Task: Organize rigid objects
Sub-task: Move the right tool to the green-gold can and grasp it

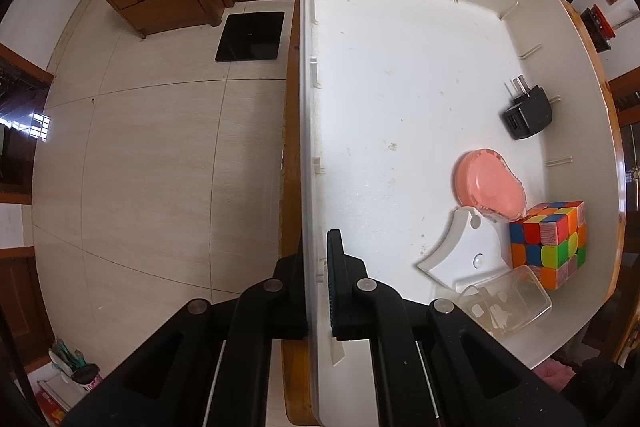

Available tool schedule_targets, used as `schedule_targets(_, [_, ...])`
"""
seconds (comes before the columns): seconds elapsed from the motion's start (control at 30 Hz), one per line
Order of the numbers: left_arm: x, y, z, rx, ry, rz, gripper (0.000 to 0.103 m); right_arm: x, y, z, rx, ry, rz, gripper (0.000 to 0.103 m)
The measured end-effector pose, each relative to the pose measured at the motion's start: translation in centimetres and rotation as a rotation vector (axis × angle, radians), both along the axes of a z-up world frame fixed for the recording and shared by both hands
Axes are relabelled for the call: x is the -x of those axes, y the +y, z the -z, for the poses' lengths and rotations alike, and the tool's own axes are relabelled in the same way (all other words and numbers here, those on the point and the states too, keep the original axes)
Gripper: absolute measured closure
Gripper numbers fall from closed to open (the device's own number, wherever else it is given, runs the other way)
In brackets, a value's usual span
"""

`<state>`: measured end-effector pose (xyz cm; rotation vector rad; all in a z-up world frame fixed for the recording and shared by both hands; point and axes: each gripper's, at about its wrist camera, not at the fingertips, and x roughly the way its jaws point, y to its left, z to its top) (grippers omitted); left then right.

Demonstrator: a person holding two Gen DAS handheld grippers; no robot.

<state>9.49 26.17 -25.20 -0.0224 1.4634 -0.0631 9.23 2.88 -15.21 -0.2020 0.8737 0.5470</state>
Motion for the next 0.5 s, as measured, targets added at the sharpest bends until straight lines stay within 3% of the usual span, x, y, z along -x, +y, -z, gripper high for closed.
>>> schedule_targets(0.37, [0.0, 0.0, 0.0, 0.0, -0.002, -0.001, 0.098, -0.5, -1.8, -0.5, -0.017, -0.043, 0.047, 0.035])
schedule_targets(0.5, [0.0, -0.1, 0.0, 0.0, -0.002, -0.003, 0.098, -0.7, -3.0, -0.7, -0.024, -0.073, 0.076, 0.027])
